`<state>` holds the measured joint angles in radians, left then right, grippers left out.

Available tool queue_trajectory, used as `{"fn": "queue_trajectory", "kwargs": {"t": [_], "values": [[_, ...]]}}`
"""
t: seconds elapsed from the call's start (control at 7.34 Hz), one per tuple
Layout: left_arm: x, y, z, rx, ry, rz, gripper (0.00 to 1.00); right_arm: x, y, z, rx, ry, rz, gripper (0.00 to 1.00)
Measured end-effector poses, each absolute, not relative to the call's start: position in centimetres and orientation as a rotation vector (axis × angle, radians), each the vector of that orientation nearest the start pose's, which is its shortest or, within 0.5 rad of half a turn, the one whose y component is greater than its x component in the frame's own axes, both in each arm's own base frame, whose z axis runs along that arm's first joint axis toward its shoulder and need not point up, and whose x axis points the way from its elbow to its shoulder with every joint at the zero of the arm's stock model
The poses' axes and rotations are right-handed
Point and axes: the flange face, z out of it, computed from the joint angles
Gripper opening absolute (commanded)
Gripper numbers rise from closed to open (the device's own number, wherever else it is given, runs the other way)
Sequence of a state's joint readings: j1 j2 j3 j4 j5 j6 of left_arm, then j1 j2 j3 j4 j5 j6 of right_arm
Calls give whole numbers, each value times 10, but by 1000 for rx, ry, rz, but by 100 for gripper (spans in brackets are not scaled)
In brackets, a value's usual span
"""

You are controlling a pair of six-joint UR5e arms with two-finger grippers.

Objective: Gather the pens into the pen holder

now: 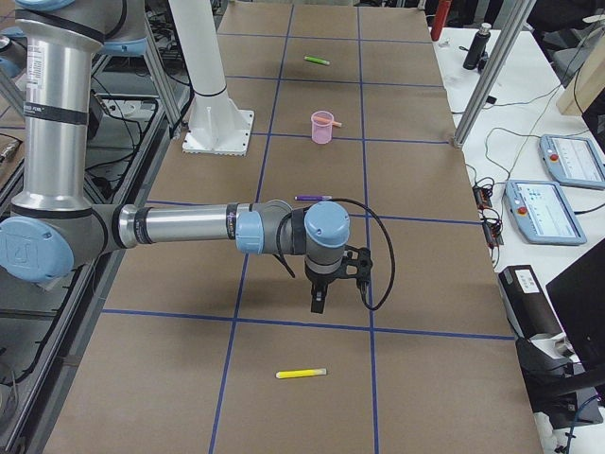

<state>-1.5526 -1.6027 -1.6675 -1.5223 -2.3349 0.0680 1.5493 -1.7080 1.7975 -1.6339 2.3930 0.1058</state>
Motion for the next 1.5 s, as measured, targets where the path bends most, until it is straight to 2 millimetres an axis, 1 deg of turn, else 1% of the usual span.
{"fn": "queue_trajectory", "kwargs": {"t": [0.27, 0.41, 0.54, 0.68, 0.82, 0.95, 1.09, 1.23, 1.36, 1.5], "values": [[-55, -510, 599, 96, 763, 110, 100, 51, -436, 612, -23, -823, 68, 100], [-53, -514, 594, 108, 763, 118, 100, 52, -435, 610, -18, -822, 68, 100], [-46, -521, 584, 139, 763, 147, 100, 52, -435, 607, -14, -822, 67, 100], [-31, -529, 572, 171, 768, 175, 100, 53, -436, 605, -8, -823, 65, 100], [-11, -535, 561, 179, 777, 177, 100, 52, -439, 599, 2, -826, 61, 100], [15, -543, 539, 192, 788, 190, 100, 52, -445, 590, 26, -832, 53, 100], [40, -549, 509, 224, 800, 227, 100, 51, -449, 584, 45, -837, 46, 100], [67, -552, 486, 249, 812, 280, 100, 51, -451, 583, 49, -839, 45, 100], [91, -550, 475, 261, 823, 329, 100, 51, -452, 585, 49, -840, 46, 100], [106, -547, 472, 256, 830, 347, 100, 51, -451, 588, 46, -839, 46, 100]]}}
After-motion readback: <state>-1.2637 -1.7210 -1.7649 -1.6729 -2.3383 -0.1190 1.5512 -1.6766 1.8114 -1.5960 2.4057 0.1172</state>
